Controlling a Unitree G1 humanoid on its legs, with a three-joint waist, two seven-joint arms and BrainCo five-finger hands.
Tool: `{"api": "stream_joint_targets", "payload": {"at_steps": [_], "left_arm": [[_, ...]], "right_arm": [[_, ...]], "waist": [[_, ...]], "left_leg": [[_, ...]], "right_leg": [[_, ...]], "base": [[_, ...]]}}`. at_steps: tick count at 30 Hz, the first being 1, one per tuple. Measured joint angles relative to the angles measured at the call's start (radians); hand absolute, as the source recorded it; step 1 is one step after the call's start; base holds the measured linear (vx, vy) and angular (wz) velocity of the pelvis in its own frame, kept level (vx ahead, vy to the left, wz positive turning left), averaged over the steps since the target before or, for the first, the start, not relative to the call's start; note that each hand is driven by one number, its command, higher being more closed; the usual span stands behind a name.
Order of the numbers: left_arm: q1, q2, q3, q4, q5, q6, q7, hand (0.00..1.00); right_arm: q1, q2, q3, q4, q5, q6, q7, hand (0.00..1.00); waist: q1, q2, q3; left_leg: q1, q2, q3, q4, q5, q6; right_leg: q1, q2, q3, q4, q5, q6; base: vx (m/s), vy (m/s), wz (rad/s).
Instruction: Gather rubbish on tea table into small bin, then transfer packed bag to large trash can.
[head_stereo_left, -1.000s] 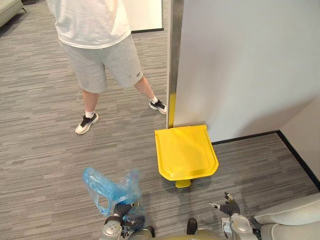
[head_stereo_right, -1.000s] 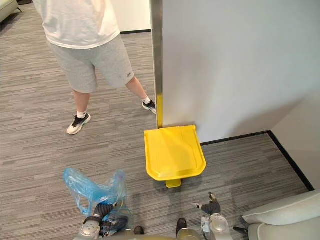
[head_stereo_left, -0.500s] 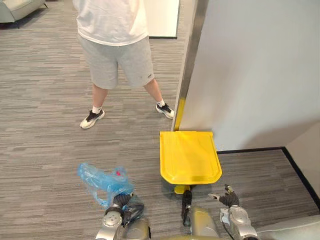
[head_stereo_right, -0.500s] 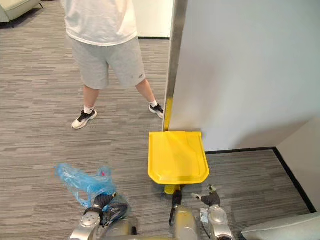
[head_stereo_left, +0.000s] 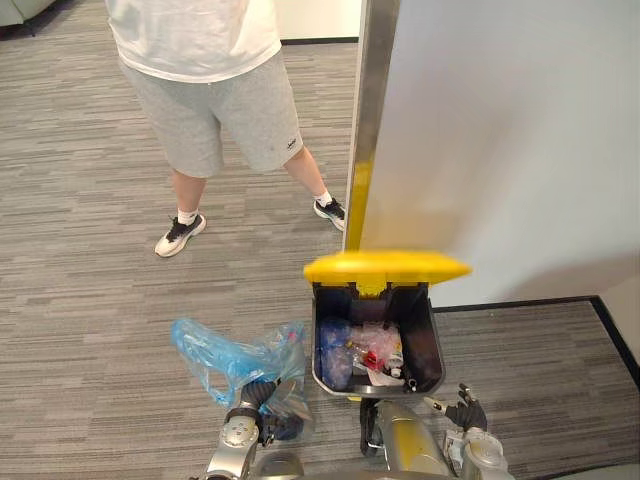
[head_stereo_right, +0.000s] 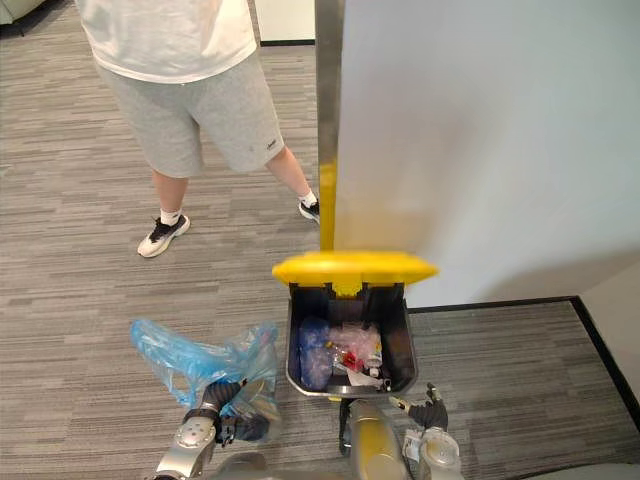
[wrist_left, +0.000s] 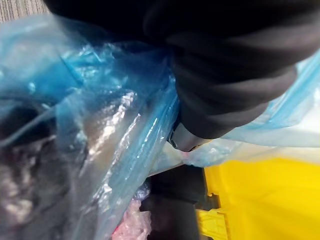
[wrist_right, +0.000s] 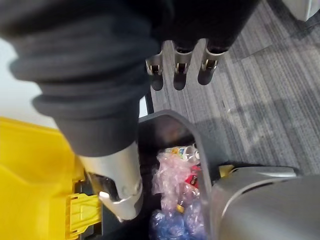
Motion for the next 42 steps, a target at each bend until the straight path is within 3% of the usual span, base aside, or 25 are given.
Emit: {"api": "stream_joint_targets", "payload": {"at_steps": [7, 16, 19, 23, 28, 42], "left_arm": [[0.010, 0.022, 0.001, 0.005, 0.000, -0.001, 0.000, 1.00], [0.006, 0.047, -0.065, -0.003, 0.000, -0.001, -0.001, 1.00], [0.024, 0.047, -0.086, -0.043, 0.000, -0.001, -0.013, 1.00], [0.030, 0.050, -0.098, -0.137, -0.002, -0.014, -0.016, 1.00], [0.031, 0.090, -0.119, -0.230, -0.015, -0.035, -0.015, 1.00], [0.051, 0.137, -0.178, -0.463, -0.127, -0.046, -0.040, 1.00]], "right_arm": [[-0.035, 0.018, 0.100, 0.009, -0.003, -0.003, 0.021, 0.00], [-0.188, -0.018, 0.295, -0.002, -0.055, -0.002, 0.021, 0.00], [-0.294, -0.046, 0.337, -0.026, -0.097, -0.003, 0.018, 0.00], [-0.401, -0.103, 0.411, -0.038, -0.154, -0.003, 0.016, 0.00], [-0.494, -0.149, 0.438, -0.035, -0.172, -0.001, 0.016, 0.00], [-0.685, -0.279, 0.396, 0.044, -0.066, 0.020, 0.016, 0.00]], "waist": [[0.002, -0.013, -0.038], [0.005, 0.006, -0.045], [0.006, 0.027, -0.044], [0.012, 0.031, -0.040], [0.034, 0.022, -0.016], [0.034, 0.022, 0.038]], "left_leg": [[-0.006, -0.006, -0.004, -0.033, 0.019, 0.002], [-0.125, -0.011, -0.120, -0.051, 0.054, -0.014], [-0.146, -0.007, -0.142, -0.055, 0.067, -0.022], [-0.195, -0.006, -0.150, -0.013, 0.074, -0.023], [-0.232, -0.009, -0.145, 0.020, 0.066, -0.016], [-0.265, -0.014, -0.152, 0.106, 0.025, -0.010]], "right_leg": [[0.000, -0.006, 0.004, -0.036, 0.012, -0.016], [-0.035, -0.024, -0.066, -0.121, 0.061, -0.005], [-0.038, -0.024, -0.080, -0.141, 0.074, -0.008], [-0.039, -0.021, -0.081, -0.154, 0.084, 0.000], [-0.052, -0.021, -0.076, -0.163, 0.102, -0.003], [-0.053, -0.022, -0.078, -0.139, 0.106, -0.008]], "base": [[0.04, -0.001, 0.03], [-0.08, -0.038, 0.34], [-0.05, -0.064, 0.19], [-0.04, -0.022, 0.24], [-0.03, 0.004, 0.04], [0.00, 0.000, 0.00]]}}
